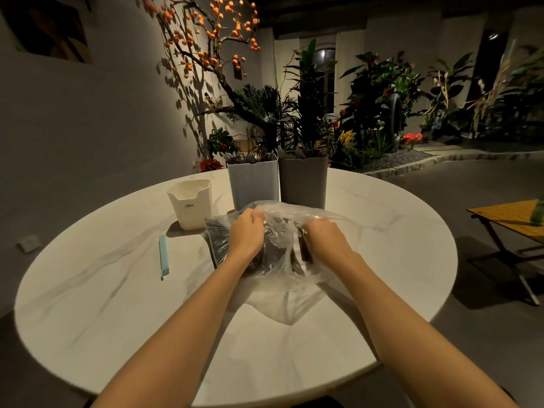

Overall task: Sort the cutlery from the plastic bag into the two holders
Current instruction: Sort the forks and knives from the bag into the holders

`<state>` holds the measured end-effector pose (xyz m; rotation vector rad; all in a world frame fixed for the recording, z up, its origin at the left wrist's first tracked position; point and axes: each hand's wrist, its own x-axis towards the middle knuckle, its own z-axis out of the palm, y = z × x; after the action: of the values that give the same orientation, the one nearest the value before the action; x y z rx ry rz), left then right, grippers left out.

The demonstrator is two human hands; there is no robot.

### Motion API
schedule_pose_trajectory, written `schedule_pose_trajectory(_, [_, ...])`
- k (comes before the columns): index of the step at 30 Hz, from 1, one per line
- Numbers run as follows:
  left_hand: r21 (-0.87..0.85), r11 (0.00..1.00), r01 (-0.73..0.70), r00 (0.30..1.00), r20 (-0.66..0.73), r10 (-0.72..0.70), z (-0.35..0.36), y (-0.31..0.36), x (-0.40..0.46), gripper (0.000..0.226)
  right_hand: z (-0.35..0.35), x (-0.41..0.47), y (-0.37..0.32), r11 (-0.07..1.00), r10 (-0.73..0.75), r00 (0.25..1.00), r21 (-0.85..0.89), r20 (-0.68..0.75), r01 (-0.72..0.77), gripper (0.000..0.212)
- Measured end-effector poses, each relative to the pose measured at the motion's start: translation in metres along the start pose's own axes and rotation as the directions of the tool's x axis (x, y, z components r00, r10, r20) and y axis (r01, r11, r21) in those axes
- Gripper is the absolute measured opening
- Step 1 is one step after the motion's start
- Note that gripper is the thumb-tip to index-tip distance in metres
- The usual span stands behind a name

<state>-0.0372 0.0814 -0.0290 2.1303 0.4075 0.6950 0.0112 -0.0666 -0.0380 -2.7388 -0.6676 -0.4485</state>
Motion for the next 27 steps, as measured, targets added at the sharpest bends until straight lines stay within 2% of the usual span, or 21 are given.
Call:
schedule_pose_trajectory(4, [-0.033, 0.999, 0.029, 0.999, 0.023, -0.028, -0.007, 0.000, 0.003, 0.028, 0.002, 0.002, -0.008, 0.990, 0.075, 0.992, -0.124, 0.105, -0.061, 0.026])
schedule_pose_trajectory(8, [0.004, 1.000, -0.029, 1.000, 0.003, 0.029, -0.014, -0.007, 0.004, 0.023, 0.006, 0.008, -0.015, 0.988, 0.144, 0.950, -0.086, 0.279, -0.125, 0.054])
schedule_pose_trajectory(10, [0.132, 0.990, -0.046, 0.995, -0.081, 0.057, -0.017, -0.009, 0.003, 0.020, 0.007, 0.012, -0.017, 0.992, 0.118, 0.948, -0.003, 0.294, -0.123, 0.056])
schedule_pose_trajectory(12, [0.368, 0.930, -0.004, 0.985, -0.159, 0.067, -0.020, -0.012, 0.003, 0.025, 0.008, 0.014, -0.019, 0.989, 0.086, 0.956, 0.092, 0.279, -0.116, 0.051])
schedule_pose_trajectory(14, [0.456, 0.886, 0.080, 0.992, -0.126, -0.024, -0.021, -0.014, 0.002, 0.037, 0.009, 0.015, -0.020, 0.988, 0.059, 0.963, 0.125, 0.263, -0.095, 0.045])
schedule_pose_trajectory(16, [0.390, 0.909, 0.144, 0.990, -0.057, -0.132, -0.019, -0.012, 0.000, 0.043, 0.010, 0.016, -0.021, 0.987, 0.036, 0.971, 0.142, 0.237, -0.071, 0.040])
schedule_pose_trajectory(17, [0.343, 0.929, 0.141, 0.990, -0.044, -0.134, -0.018, -0.012, -0.001, 0.040, 0.011, 0.017, -0.020, 0.984, 0.030, 0.974, 0.165, 0.225, -0.068, 0.038])
schedule_pose_trajectory(20, [0.152, 0.987, 0.049, 0.999, -0.021, -0.046, -0.015, -0.010, -0.005, 0.028, 0.013, 0.021, -0.018, 0.975, 0.053, 0.972, 0.197, 0.231, -0.100, 0.038])
schedule_pose_trajectory(25, [-0.094, 0.995, -0.044, 0.999, -0.004, 0.043, -0.015, -0.014, 0.000, 0.016, 0.010, 0.026, -0.012, 0.988, 0.110, 0.935, 0.069, 0.336, -0.141, 0.059])
schedule_pose_trajectory(27, [-0.152, 0.987, -0.045, 0.998, 0.035, 0.050, -0.014, -0.015, 0.004, 0.016, 0.014, 0.029, -0.008, 0.980, 0.099, 0.955, 0.139, 0.280, -0.142, 0.054])
